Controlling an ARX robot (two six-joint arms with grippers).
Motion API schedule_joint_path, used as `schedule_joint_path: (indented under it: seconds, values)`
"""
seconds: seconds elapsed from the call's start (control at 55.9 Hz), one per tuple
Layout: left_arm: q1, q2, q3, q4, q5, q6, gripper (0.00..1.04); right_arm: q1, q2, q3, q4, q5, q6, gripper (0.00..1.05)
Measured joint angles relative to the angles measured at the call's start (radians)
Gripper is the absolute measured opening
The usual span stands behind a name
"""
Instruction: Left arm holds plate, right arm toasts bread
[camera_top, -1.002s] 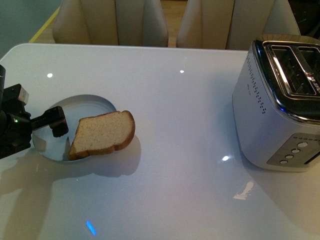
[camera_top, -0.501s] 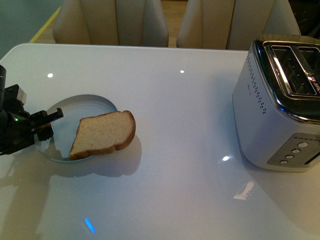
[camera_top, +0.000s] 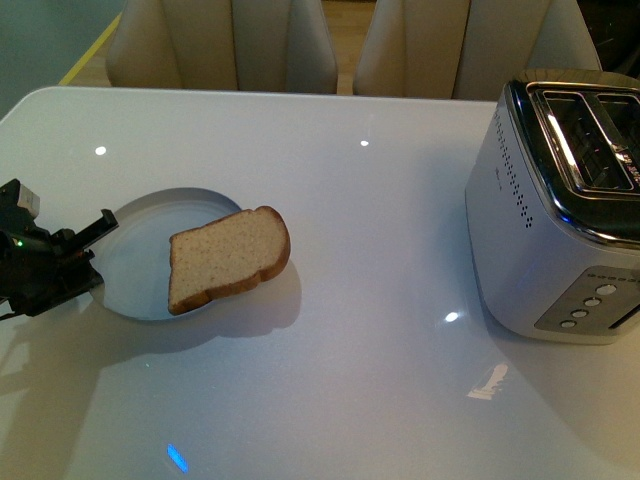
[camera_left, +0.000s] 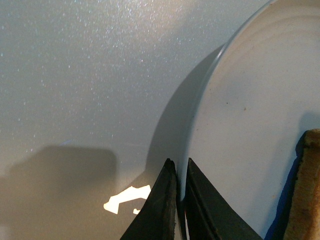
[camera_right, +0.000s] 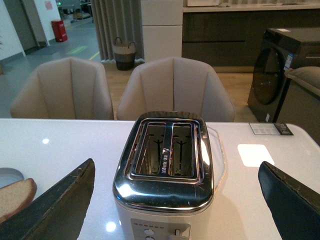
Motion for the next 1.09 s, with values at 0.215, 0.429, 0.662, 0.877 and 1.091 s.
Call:
schedule_joint_path:
  seconds: [0.215,0.429,0.662,0.877,1.091]
  values:
    - [0.003,-0.086,-0.063,0.023,0.026,-0.069,0.03,0.000,0.000,0.000,0.000,0.000,0.000,0.96]
    - [0.007,-0.230,-0.124,-0.010,0.044,-0.121,0.03,0.000,0.000,0.000,0.000,0.000,0.000,0.96]
    - [-0.017,-0.446,-0.140,-0.137,0.057,-0.158,0.03,0.000,0.000,0.000,0.000,0.000,0.000,0.96]
    - [-0.097,-0.561,-0.076,-0.264,0.060,-0.196,0.03,0.000,0.000,0.000,0.000,0.000,0.000,0.96]
    - [-0.246,-0.612,0.041,-0.375,0.035,-0.266,0.03,0.000,0.000,0.000,0.000,0.000,0.000,0.96]
